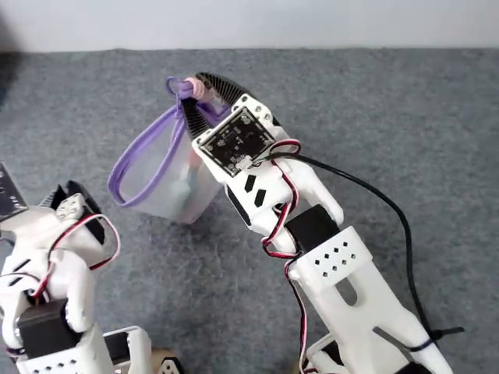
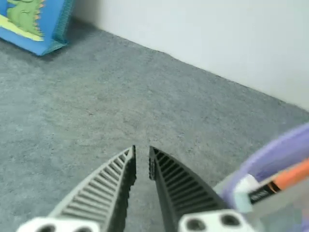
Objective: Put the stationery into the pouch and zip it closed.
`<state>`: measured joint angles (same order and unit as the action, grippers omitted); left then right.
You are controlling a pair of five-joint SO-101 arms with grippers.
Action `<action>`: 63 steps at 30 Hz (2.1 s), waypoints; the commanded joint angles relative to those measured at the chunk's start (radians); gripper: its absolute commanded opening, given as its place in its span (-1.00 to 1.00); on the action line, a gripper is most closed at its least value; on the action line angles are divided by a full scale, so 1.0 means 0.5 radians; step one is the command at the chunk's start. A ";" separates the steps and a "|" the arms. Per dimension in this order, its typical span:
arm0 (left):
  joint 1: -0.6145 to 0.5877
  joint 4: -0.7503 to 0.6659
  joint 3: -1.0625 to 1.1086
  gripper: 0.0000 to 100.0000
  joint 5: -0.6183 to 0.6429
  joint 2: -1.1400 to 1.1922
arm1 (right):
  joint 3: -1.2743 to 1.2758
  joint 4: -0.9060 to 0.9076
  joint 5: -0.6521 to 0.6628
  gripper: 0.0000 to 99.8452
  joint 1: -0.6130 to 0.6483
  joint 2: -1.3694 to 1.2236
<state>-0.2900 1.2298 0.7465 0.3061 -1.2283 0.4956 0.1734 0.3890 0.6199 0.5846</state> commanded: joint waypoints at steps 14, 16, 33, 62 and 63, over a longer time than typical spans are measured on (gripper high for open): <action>0.933 0.095 -0.146 -0.91 -0.003 -0.009 | -0.301 0.029 0.015 -0.99 0.167 -0.140; 0.951 0.080 -0.109 -0.91 -0.003 -0.006 | -0.328 0.140 0.015 -0.99 0.189 -0.143; 0.893 0.184 -0.063 -0.90 -0.012 -0.028 | -0.442 1.214 -0.068 -0.99 0.235 0.044; 0.862 0.316 -0.097 -0.54 0.064 -0.009 | -0.310 1.554 -0.601 -0.99 0.511 0.293; 0.862 0.264 -0.078 -0.54 0.064 -0.009 | -0.310 1.579 -0.623 -0.99 0.532 0.296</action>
<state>0.1427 1.4354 0.7050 0.3230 -1.2451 0.3406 0.9160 0.1220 0.8270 0.7288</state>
